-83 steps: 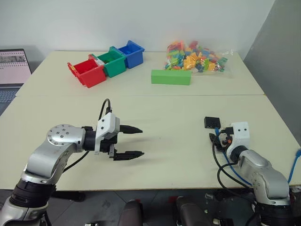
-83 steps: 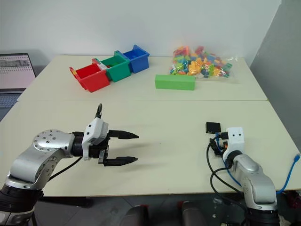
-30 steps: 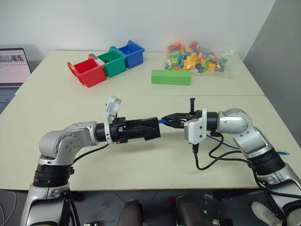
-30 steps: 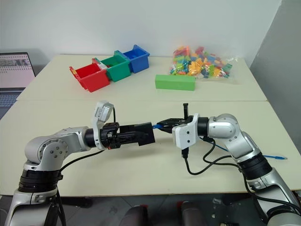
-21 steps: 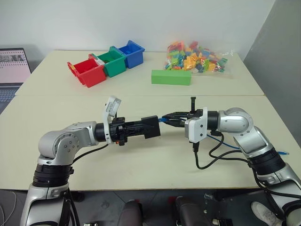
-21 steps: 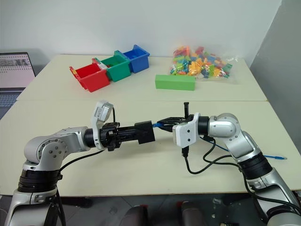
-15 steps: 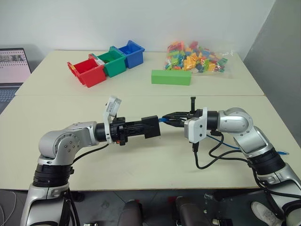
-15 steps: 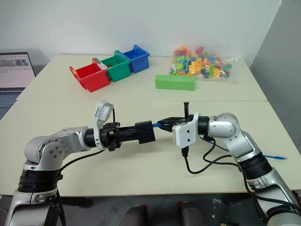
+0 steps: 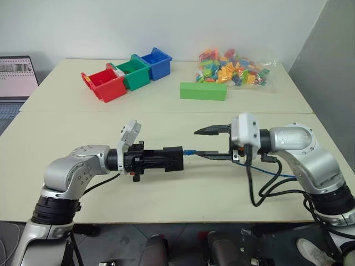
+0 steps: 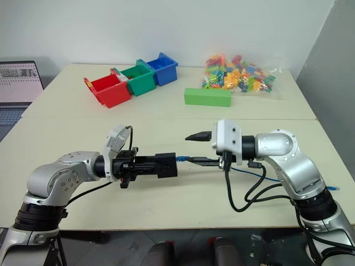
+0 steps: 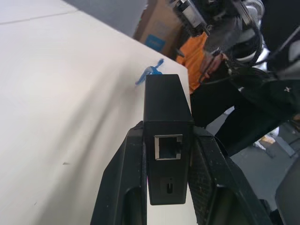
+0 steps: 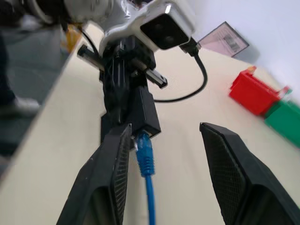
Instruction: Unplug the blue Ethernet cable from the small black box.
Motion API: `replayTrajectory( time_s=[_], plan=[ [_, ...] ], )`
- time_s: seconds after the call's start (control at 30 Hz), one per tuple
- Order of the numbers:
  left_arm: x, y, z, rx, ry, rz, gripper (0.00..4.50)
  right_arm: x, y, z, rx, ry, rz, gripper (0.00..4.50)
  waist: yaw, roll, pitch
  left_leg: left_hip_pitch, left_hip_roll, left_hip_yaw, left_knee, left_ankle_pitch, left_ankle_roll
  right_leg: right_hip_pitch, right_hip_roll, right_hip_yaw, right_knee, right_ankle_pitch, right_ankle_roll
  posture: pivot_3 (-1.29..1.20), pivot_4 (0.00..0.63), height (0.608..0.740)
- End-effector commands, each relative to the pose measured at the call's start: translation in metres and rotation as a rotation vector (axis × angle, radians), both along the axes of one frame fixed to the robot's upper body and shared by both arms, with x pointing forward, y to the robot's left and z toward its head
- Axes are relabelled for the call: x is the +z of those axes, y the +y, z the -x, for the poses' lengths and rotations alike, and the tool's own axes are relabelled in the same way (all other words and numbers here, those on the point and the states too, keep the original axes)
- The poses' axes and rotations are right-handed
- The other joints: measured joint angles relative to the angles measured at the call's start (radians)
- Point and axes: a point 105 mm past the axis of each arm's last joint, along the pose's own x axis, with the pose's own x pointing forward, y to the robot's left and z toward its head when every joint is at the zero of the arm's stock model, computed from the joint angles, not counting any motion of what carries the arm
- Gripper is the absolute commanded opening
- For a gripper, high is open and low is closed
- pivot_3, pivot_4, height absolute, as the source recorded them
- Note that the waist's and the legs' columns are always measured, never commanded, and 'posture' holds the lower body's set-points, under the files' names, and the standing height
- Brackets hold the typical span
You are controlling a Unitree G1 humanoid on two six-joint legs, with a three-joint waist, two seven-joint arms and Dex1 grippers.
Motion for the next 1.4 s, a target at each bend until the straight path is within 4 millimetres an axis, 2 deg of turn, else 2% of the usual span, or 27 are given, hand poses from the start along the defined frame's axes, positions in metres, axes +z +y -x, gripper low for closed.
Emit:
replayTrajectory(
  time_s=[0.03,0.13,0.4,0.6,0.9,1.4],
  plan=[
    [0.011,-0.001,0.002,-0.048,-0.043,0.019,0.8,-0.004,-0.001,0.002,-0.015,0.271,-0.086,2.46,0.0,0.0,0.0,0.0,0.0,0.0,0.0,0.0,0.0,0.0,0.0,0.0,0.0,0.0,0.0,0.0,0.15,0.74],
    [0.01,-0.001,0.004,-0.071,-0.045,0.013,0.8,-0.01,0.003,-0.005,-0.048,0.337,-0.117,2.46,-0.002,0.0,0.0,0.0,0.0,0.0,0.0,0.0,0.0,0.0,0.0,0.0,0.0,-0.002,0.003,0.0,0.15,0.74],
    [0.009,-0.003,0.008,-0.094,-0.05,0.002,0.8,-0.024,0.014,-0.007,-0.036,0.4,-0.109,2.46,-0.003,0.0,0.0,-0.001,0.0,0.0,0.0,0.0,0.0,-0.001,0.001,0.0,-0.001,-0.003,0.005,0.0,0.15,0.74],
    [0.011,-0.003,0.007,-0.084,-0.055,0.001,0.8,-0.022,0.019,0.001,0.029,0.501,-0.129,2.46,-0.003,0.0,0.0,-0.001,0.0,0.0,0.0,0.0,0.0,-0.001,0.001,0.0,-0.001,-0.003,0.005,0.0,0.15,0.74],
    [0.011,-0.003,0.007,-0.076,-0.054,0.004,0.8,-0.024,0.023,-0.003,0.023,0.519,-0.14,2.46,-0.004,0.0,0.0,-0.001,0.0,0.0,0.0,0.0,0.0,-0.001,0.001,0.0,-0.001,-0.003,0.005,0.0,0.15,0.74],
    [0.011,-0.002,0.009,-0.065,-0.053,0.004,0.8,-0.02,0.017,-0.003,0.049,0.528,-0.132,2.46,-0.01,0.0,0.0,-0.001,0.0,0.0,-0.001,0.0,0.0,-0.001,0.001,-0.001,-0.001,-0.003,0.005,0.0,0.15,0.74]
  ],
)
